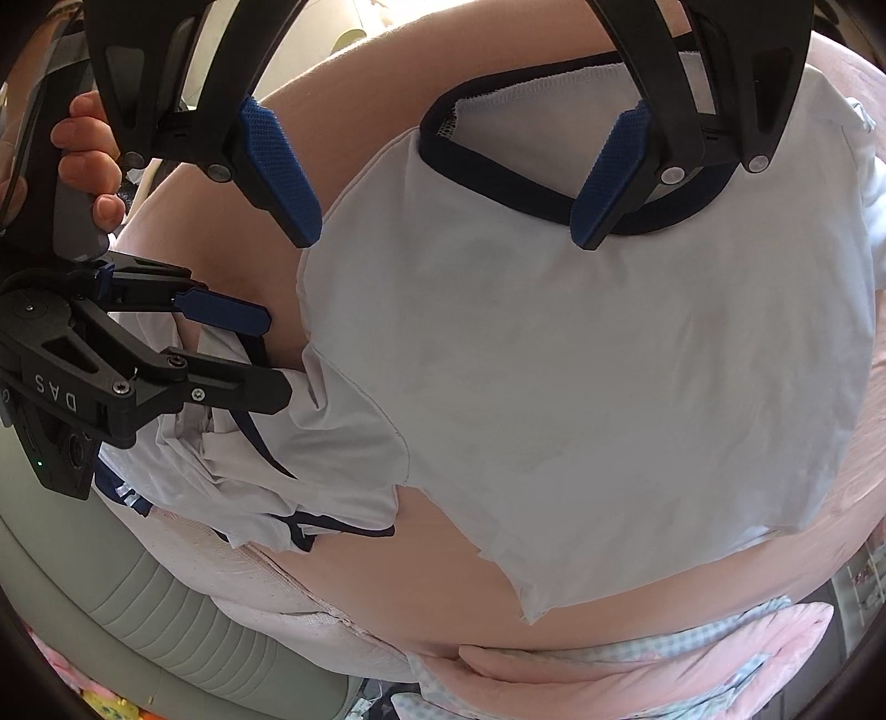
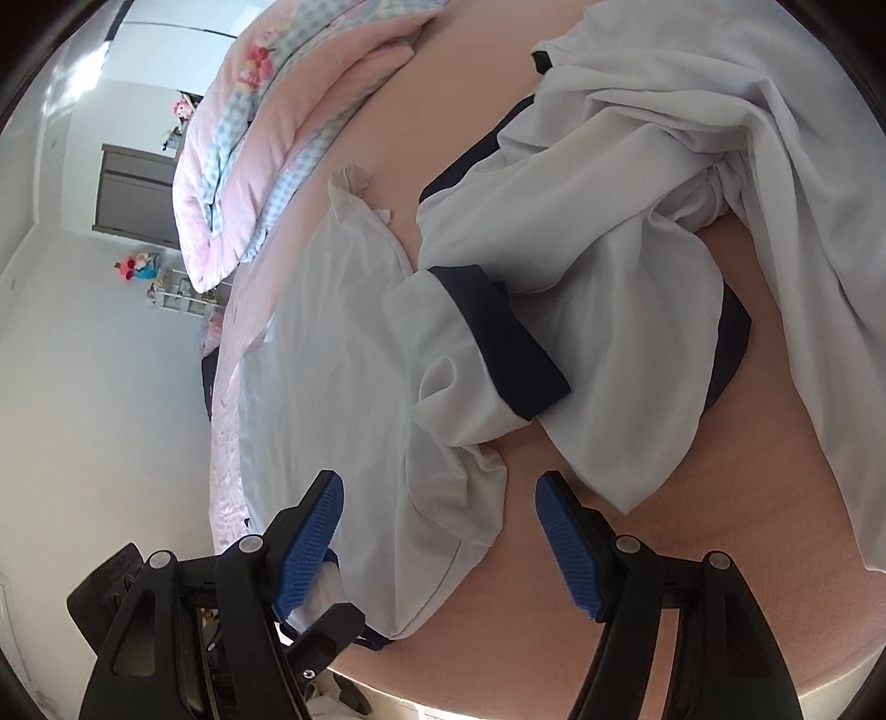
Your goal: Fold clothes
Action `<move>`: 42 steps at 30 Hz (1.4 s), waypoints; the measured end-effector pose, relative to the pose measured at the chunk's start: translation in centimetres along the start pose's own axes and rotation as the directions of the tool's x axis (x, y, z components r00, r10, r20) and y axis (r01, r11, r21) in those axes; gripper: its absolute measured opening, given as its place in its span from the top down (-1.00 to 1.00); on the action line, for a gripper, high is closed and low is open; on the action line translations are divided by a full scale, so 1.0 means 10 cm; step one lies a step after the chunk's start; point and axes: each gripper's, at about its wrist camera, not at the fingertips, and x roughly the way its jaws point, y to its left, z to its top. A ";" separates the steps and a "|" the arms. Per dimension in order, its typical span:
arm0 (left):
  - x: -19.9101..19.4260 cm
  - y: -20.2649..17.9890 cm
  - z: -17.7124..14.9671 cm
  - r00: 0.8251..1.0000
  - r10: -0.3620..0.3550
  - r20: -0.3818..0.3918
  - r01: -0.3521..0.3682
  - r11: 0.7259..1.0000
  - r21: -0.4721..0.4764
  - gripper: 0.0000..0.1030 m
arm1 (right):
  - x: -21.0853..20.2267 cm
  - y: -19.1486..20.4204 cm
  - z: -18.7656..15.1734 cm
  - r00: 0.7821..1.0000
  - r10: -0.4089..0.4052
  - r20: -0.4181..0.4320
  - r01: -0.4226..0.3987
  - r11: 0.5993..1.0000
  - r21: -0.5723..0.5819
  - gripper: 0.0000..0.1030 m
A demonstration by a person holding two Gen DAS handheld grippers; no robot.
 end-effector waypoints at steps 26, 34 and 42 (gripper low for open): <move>0.36 -0.37 0.00 0.995 0.102 0.001 -0.101 0.979 0.179 -0.79 | 0.27 -0.24 0.05 0.985 0.173 -0.008 -0.167 0.960 0.223 -0.36; 0.27 -0.23 0.07 1.000 -0.015 -0.010 0.016 0.995 0.101 -0.79 | 0.28 -0.38 0.09 0.987 0.159 -0.014 -0.153 0.969 0.192 0.34; 0.34 -0.35 0.08 0.999 0.049 0.004 -0.049 0.984 0.171 -0.79 | 0.32 -0.10 0.24 0.999 0.009 -0.050 -0.008 1.000 0.010 0.28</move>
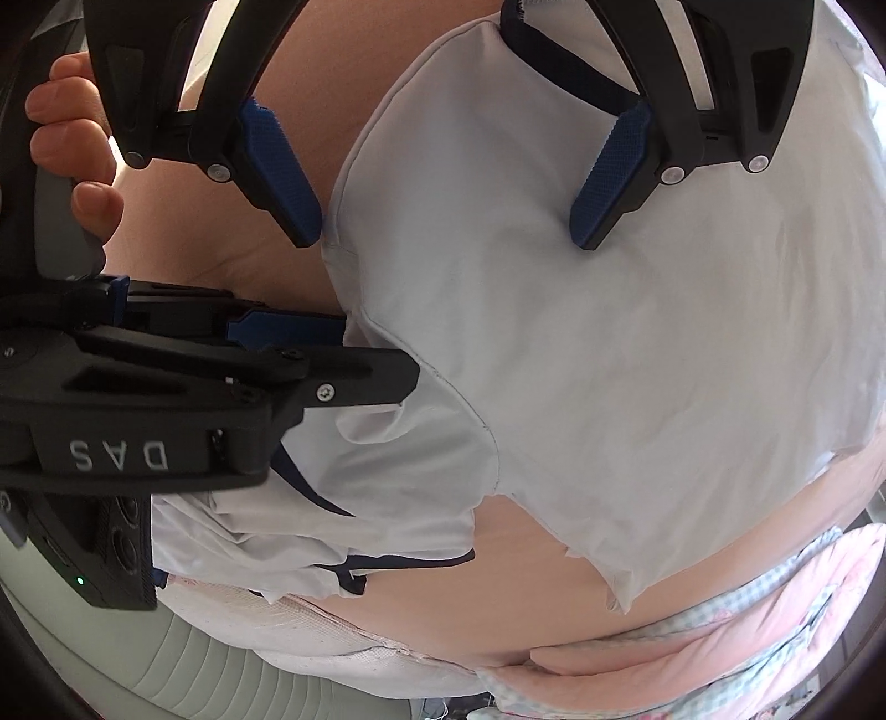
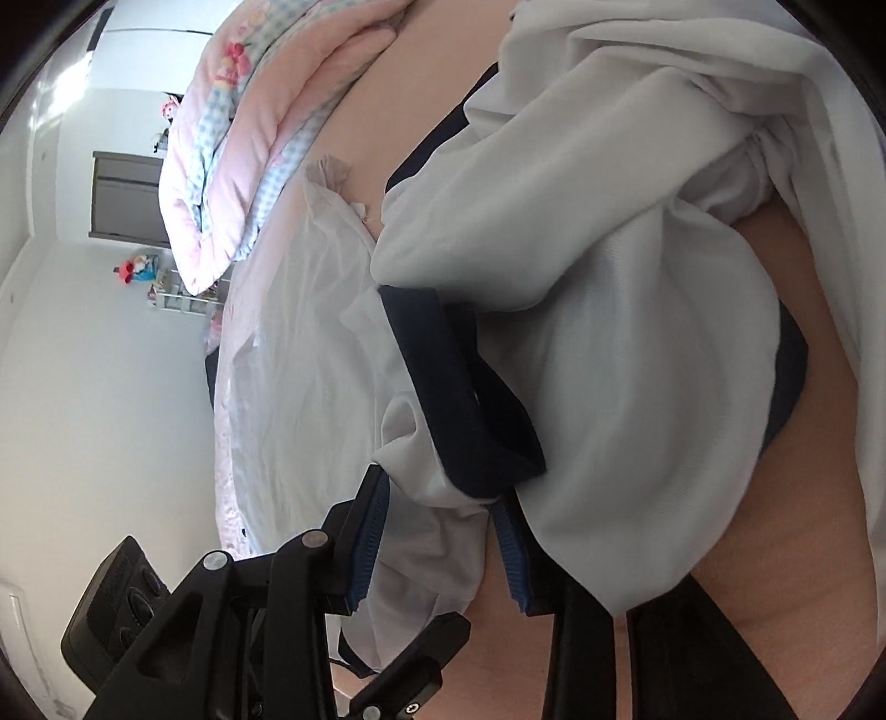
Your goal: Fold clothes
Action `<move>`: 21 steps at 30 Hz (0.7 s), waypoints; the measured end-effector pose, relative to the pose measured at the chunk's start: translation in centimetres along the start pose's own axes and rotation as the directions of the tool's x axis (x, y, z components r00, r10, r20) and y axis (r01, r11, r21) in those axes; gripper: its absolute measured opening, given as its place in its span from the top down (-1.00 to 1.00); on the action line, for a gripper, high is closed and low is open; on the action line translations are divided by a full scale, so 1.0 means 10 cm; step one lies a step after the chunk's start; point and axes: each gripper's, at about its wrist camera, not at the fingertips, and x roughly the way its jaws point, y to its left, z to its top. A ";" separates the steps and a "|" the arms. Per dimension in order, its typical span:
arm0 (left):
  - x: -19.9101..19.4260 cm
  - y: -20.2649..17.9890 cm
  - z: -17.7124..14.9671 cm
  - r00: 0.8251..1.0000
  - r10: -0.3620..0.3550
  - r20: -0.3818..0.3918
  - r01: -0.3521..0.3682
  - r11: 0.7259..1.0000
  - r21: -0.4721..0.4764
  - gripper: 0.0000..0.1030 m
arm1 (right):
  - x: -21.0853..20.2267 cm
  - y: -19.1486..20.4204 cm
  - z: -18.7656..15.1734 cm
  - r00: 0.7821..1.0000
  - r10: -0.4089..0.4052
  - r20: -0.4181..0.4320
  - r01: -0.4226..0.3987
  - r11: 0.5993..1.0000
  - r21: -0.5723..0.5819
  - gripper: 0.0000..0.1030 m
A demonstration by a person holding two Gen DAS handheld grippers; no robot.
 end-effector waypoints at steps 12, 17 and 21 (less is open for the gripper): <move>-0.04 -0.14 0.03 0.998 0.066 0.020 -0.068 0.996 0.060 -0.79 | 0.00 -0.21 -0.02 0.988 0.152 0.037 -0.156 0.975 0.160 0.78; -0.08 -0.17 0.03 0.995 0.095 0.040 -0.098 0.992 0.078 -0.79 | -0.14 -0.21 -0.06 0.982 0.176 0.070 -0.184 0.972 0.144 0.81; -0.12 -0.26 0.05 0.986 0.149 0.069 -0.156 0.981 0.115 -0.79 | -0.18 -0.19 -0.07 0.971 0.223 0.089 -0.235 0.959 0.159 0.84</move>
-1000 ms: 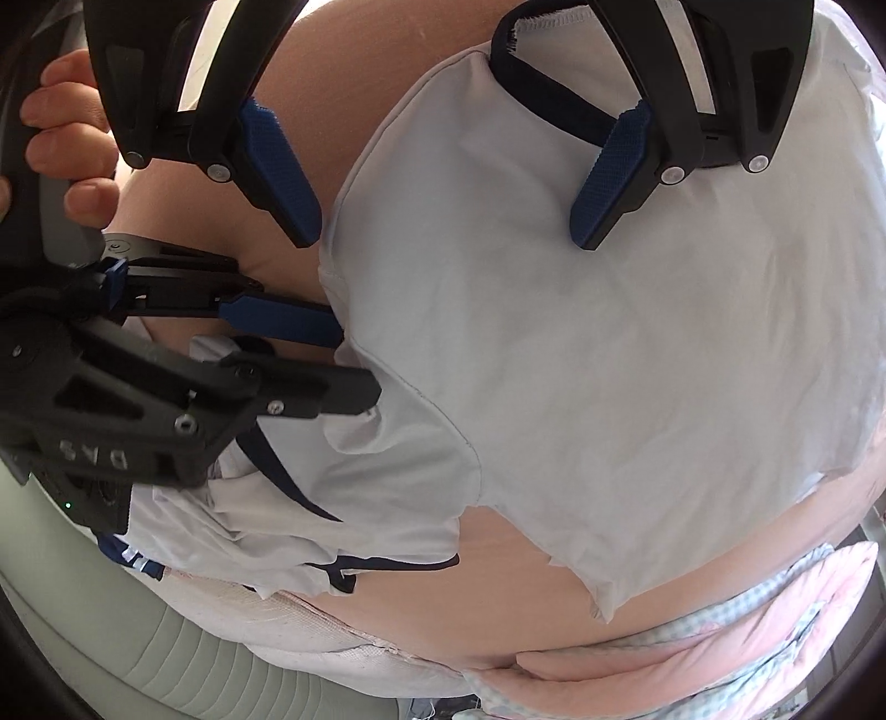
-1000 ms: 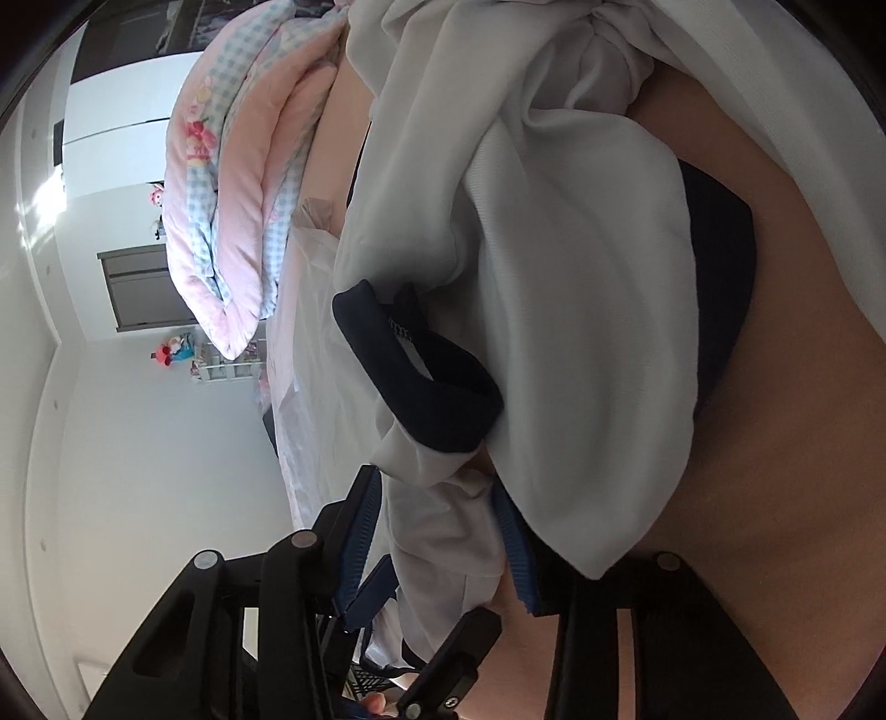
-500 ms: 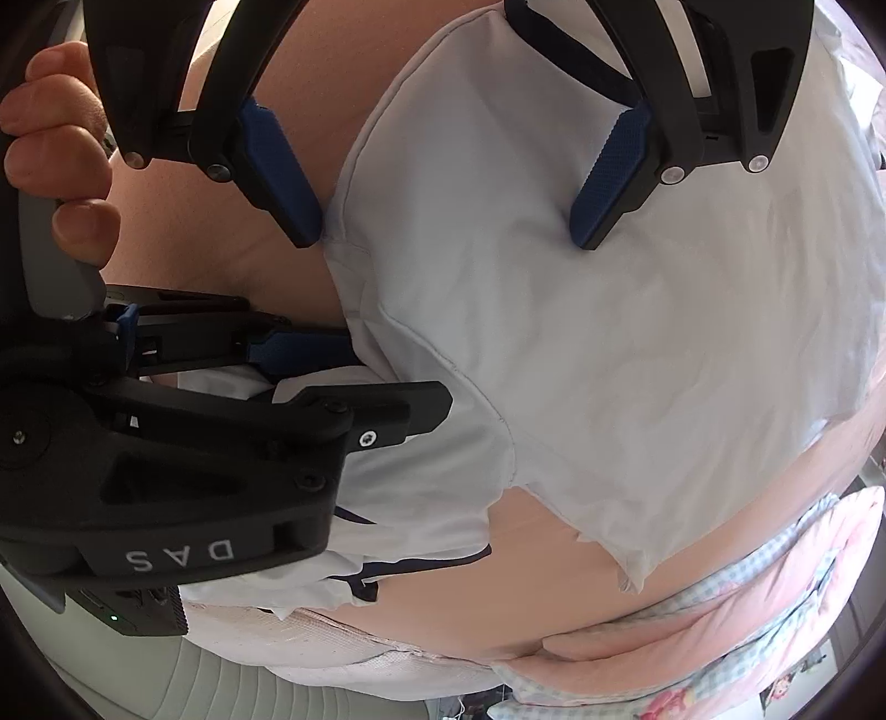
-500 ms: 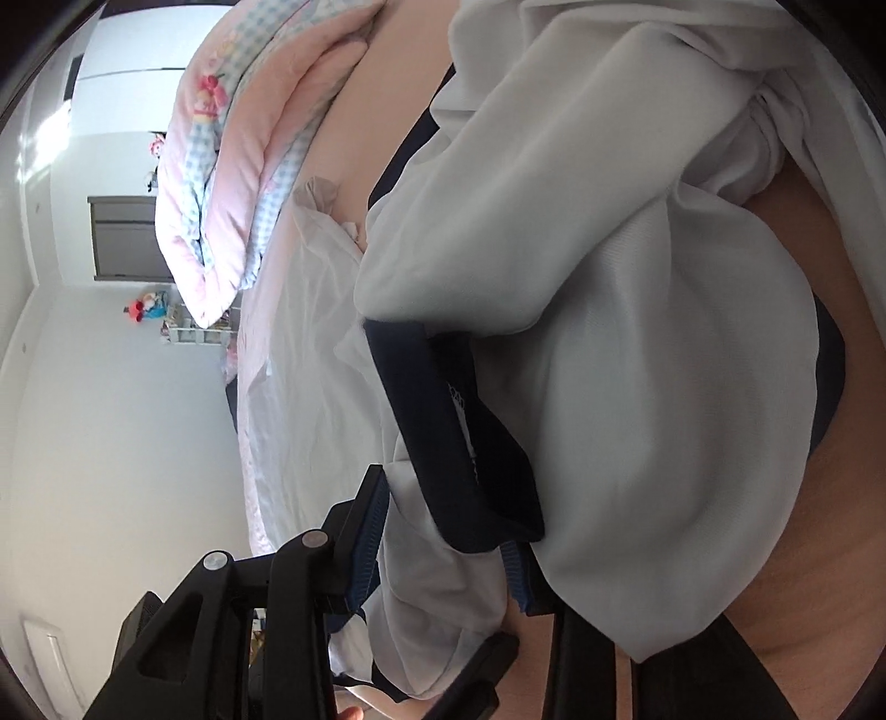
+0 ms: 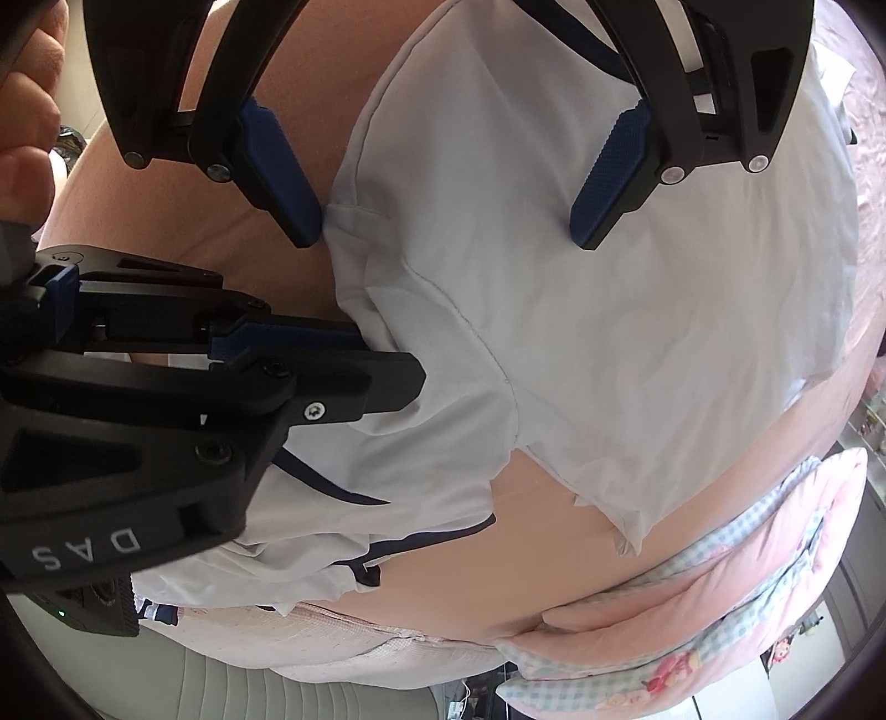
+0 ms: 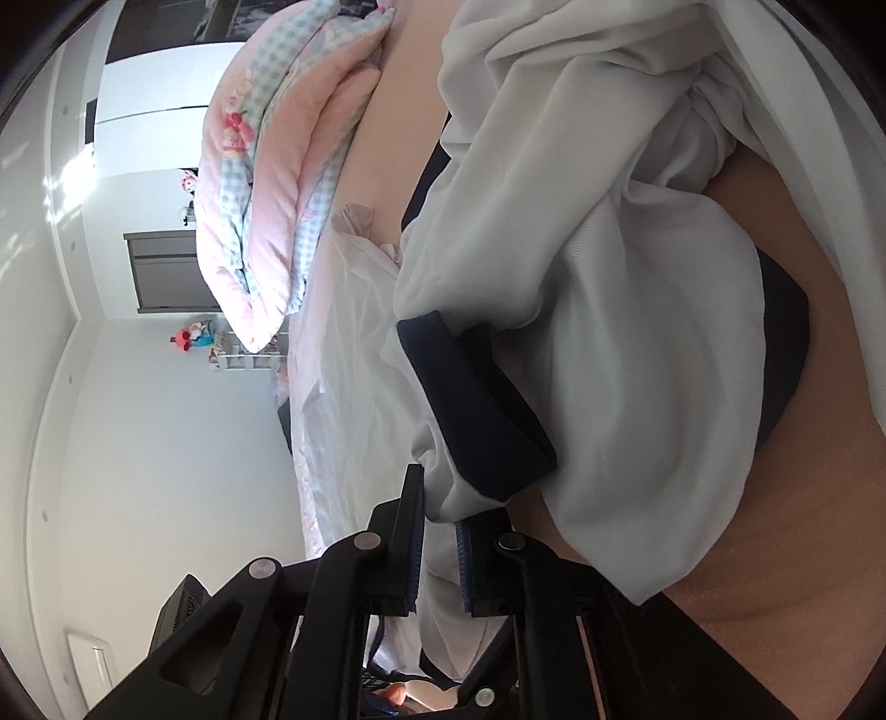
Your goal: Fold clothes
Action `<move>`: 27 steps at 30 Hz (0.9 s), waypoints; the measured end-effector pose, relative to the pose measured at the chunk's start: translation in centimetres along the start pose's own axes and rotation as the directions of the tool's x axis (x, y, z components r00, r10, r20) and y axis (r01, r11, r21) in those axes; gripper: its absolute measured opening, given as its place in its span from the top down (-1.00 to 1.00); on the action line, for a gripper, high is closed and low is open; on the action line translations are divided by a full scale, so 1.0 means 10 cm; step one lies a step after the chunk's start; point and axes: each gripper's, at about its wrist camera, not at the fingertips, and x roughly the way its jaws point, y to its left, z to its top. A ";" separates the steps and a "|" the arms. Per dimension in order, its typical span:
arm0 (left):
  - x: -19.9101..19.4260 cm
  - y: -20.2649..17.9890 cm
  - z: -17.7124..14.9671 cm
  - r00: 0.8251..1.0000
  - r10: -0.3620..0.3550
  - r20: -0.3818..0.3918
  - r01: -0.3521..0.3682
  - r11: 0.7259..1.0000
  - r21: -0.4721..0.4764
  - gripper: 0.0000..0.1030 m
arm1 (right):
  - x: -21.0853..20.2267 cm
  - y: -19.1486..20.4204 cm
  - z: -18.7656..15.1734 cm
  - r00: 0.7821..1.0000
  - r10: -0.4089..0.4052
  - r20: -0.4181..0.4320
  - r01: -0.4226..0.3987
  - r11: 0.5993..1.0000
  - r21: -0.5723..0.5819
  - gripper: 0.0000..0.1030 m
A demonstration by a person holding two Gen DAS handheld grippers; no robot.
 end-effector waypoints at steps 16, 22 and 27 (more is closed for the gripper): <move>0.13 -0.28 0.05 0.986 0.099 0.137 -0.109 0.992 0.069 -1.00 | -0.18 0.35 0.04 0.996 0.084 0.003 -0.083 0.991 -0.107 0.86; 0.14 -0.30 0.20 0.993 0.067 0.098 -0.077 0.992 0.102 -1.00 | -0.23 0.30 0.02 0.995 0.099 0.006 -0.098 0.991 -0.095 0.86; 0.09 -0.36 0.36 0.986 0.126 0.108 -0.139 0.983 0.117 -0.95 | -0.28 0.27 0.06 0.993 0.117 0.021 -0.115 0.991 -0.072 0.86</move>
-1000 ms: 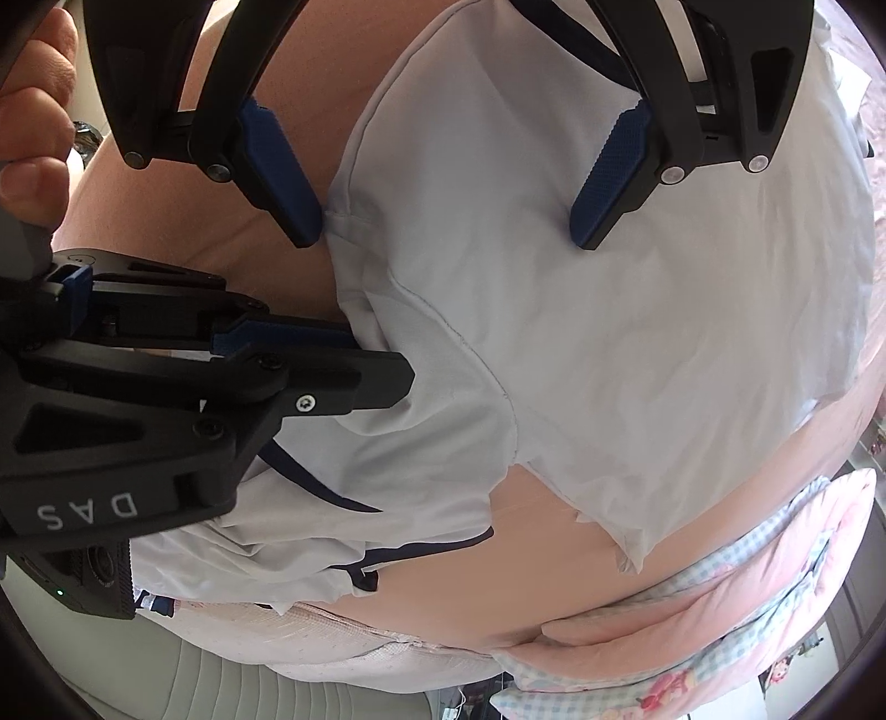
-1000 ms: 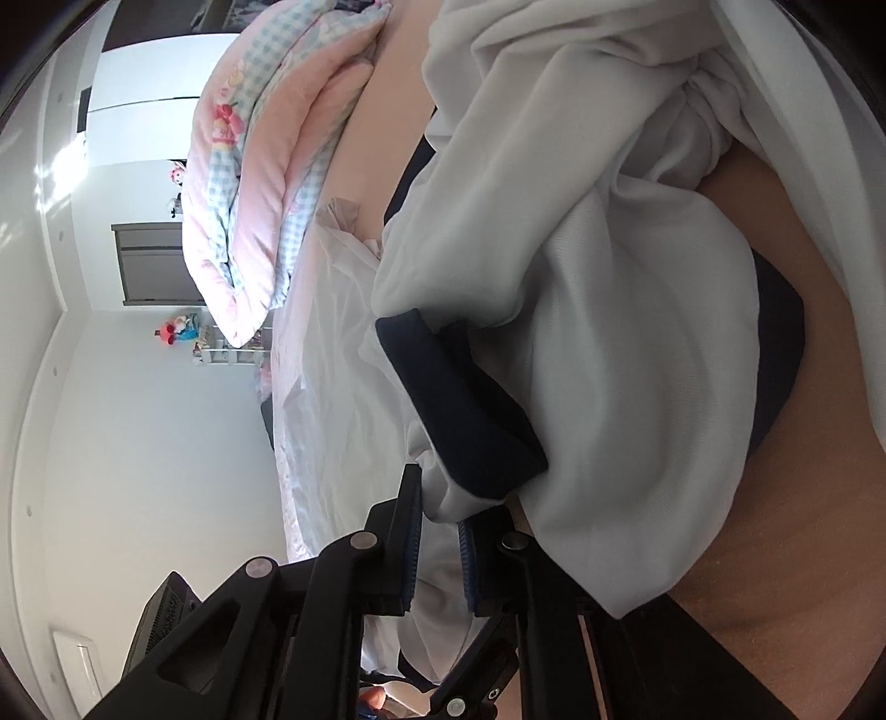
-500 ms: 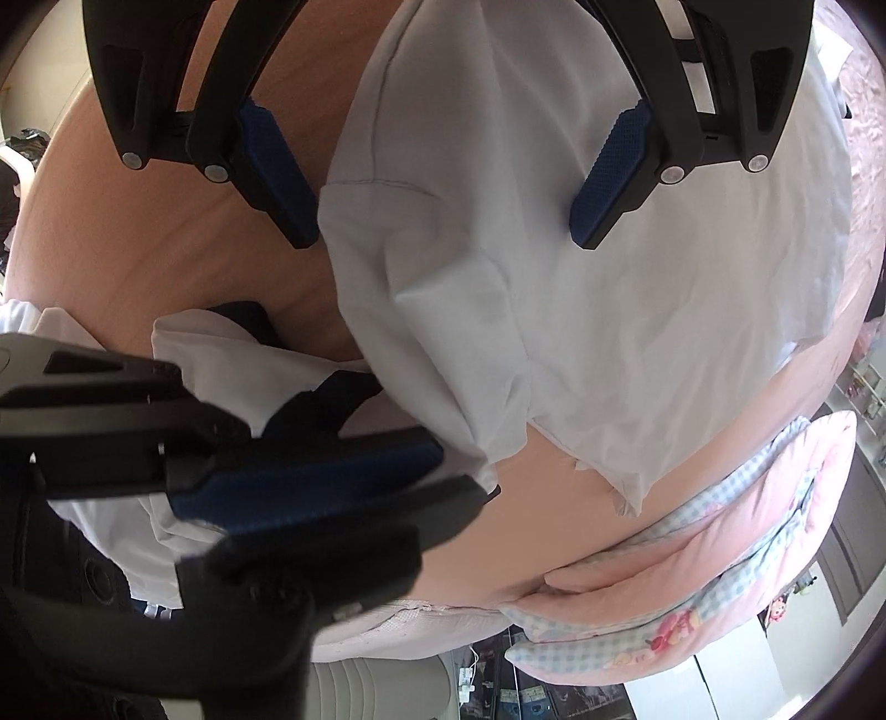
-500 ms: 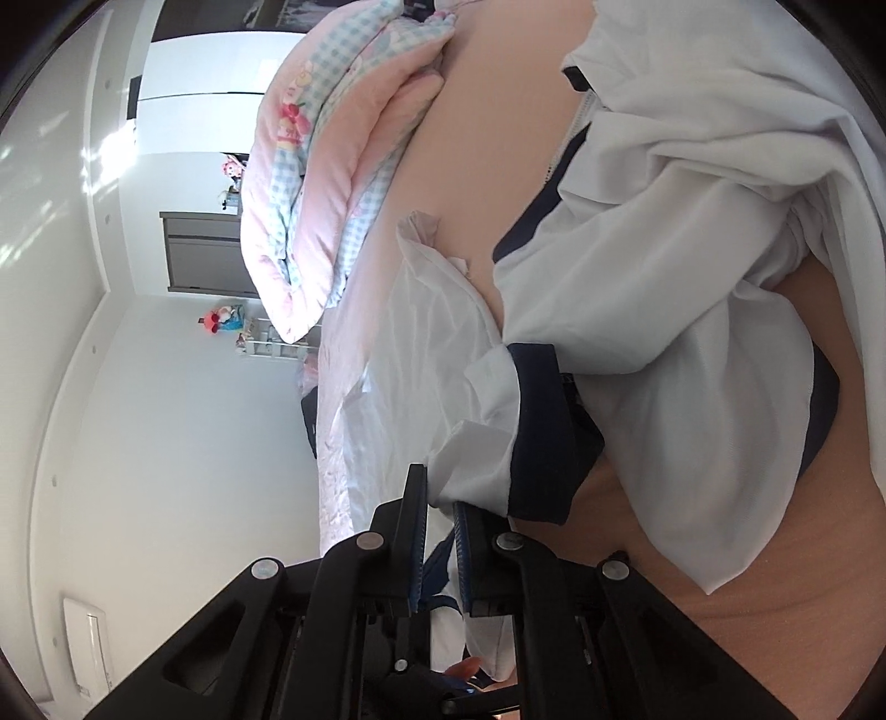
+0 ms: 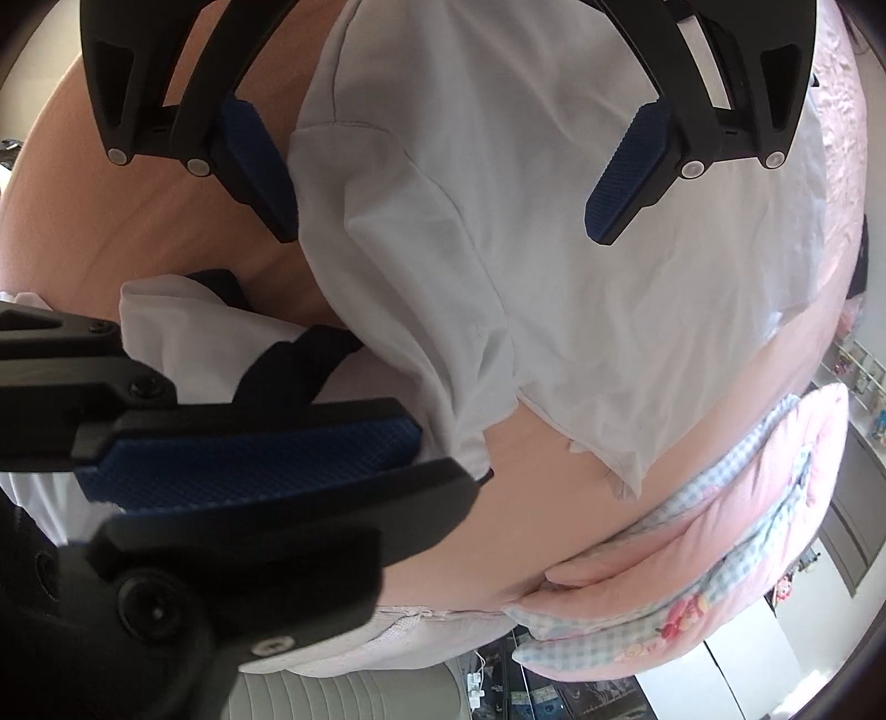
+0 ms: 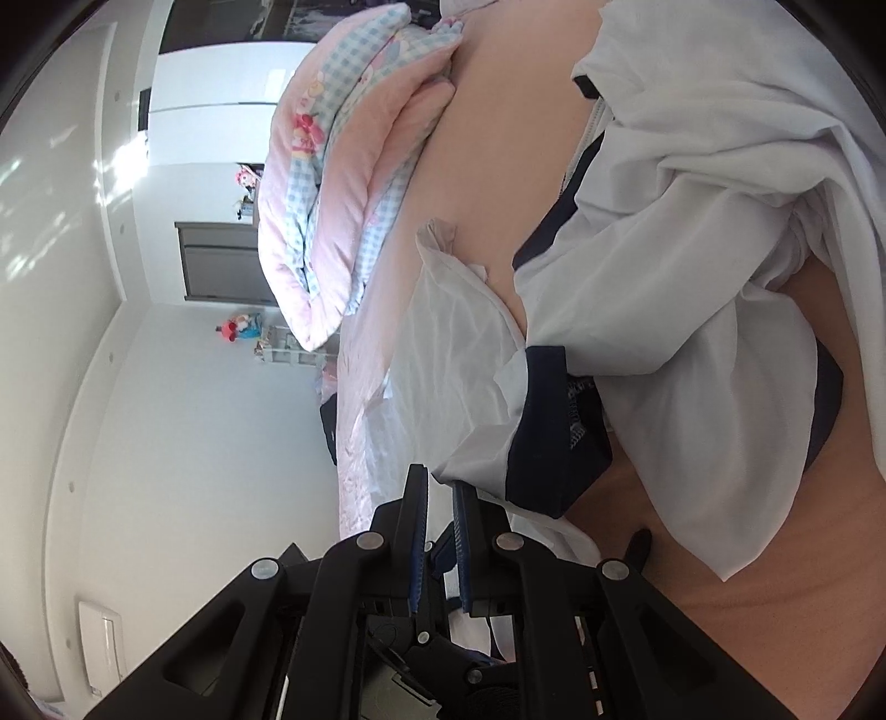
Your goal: Fold clothes
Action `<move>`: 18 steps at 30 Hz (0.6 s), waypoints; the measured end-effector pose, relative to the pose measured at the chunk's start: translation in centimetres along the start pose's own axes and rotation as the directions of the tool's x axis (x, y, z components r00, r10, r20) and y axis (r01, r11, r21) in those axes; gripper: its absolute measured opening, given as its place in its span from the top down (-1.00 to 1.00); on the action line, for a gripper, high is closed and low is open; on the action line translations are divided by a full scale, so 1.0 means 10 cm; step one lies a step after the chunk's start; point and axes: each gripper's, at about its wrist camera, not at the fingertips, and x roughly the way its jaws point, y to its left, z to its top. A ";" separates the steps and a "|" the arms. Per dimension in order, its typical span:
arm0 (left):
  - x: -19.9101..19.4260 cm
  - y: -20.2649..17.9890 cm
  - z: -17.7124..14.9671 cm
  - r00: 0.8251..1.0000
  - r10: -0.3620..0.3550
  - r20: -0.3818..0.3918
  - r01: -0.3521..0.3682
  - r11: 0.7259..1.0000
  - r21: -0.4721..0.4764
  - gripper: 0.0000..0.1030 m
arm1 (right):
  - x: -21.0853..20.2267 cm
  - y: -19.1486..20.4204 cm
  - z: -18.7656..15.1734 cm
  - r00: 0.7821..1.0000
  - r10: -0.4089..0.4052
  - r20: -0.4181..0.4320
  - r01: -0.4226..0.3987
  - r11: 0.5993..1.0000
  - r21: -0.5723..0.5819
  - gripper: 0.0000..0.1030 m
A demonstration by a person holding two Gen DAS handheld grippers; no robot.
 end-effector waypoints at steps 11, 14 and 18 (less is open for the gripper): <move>-0.05 -0.50 -0.02 0.966 0.232 0.114 -0.253 0.938 0.236 0.51 | -0.02 0.05 0.03 0.996 -0.084 0.007 0.084 0.995 -0.047 0.85; -0.05 -0.48 -0.02 0.964 0.244 0.109 -0.264 0.936 0.232 0.68 | -0.04 0.00 0.01 0.995 -0.104 0.010 0.104 0.994 -0.043 0.85; -0.07 -0.49 -0.04 0.962 0.248 0.111 -0.267 0.939 0.219 0.73 | -0.10 -0.05 -0.04 0.987 -0.161 0.003 0.161 0.985 -0.058 0.84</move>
